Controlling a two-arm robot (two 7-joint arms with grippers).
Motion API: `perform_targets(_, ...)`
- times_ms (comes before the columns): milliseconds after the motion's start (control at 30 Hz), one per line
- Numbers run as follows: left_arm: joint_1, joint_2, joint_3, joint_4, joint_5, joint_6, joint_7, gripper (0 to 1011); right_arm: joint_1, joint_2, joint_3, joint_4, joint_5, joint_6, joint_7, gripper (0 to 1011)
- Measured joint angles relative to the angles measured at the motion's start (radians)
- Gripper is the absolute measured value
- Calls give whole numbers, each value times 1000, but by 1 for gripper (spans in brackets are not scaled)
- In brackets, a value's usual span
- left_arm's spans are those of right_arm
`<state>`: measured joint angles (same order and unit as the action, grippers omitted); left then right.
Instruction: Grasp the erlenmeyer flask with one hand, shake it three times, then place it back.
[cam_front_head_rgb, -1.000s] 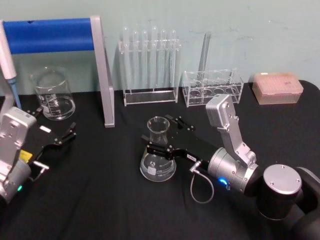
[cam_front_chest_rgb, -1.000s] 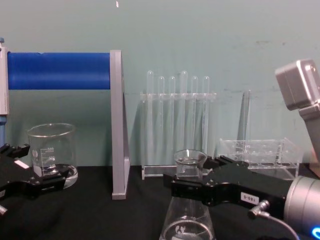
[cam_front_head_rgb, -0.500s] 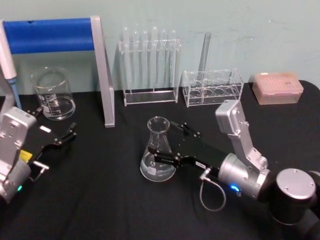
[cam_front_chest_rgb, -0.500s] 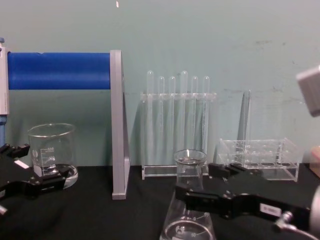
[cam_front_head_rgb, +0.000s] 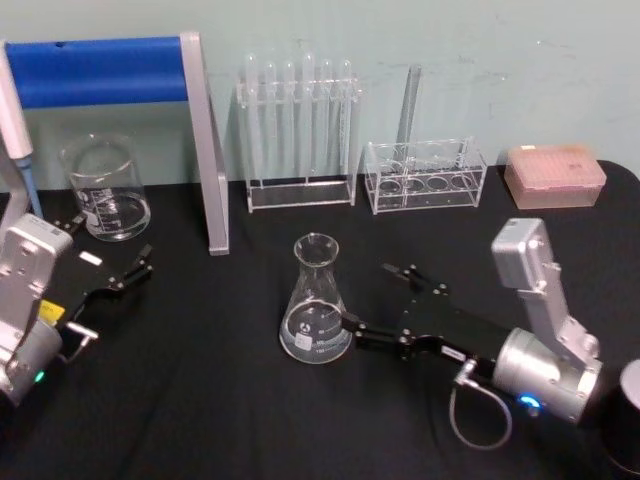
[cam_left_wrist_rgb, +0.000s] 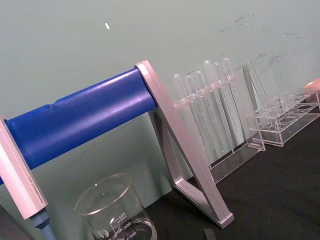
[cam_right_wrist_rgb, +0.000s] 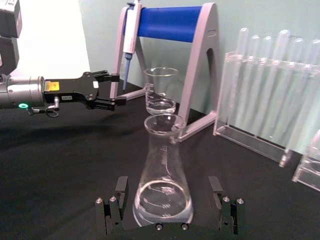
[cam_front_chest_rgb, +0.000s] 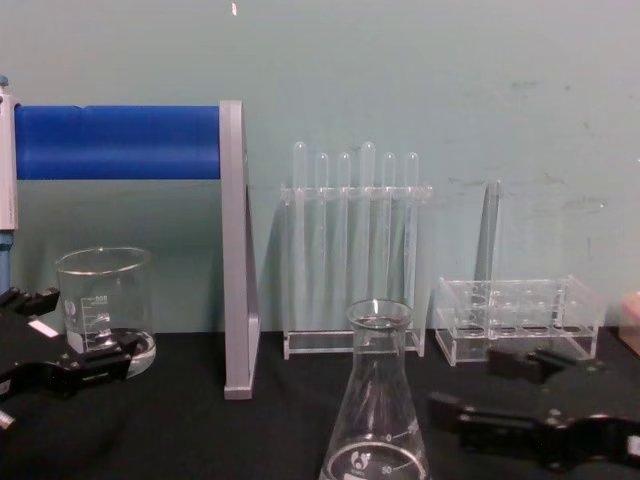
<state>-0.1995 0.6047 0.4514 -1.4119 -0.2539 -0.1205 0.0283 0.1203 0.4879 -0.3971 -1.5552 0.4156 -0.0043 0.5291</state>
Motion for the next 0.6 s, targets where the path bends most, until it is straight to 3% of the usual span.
perform_targets(300, 0, 0, 0, 0, 0, 0, 0, 1001, -40, 41, 52, -31, 12, -12, -46, 1003)
perform_targets(433, 0, 0, 0, 0, 0, 0, 0, 1001, -40, 34, 77, -23, -6, -20, -93, 1003)
perform_targets(600, 0, 0, 0, 0, 0, 0, 0, 1001, -20, -2, 107, 11, -63, -35, -182, 1003)
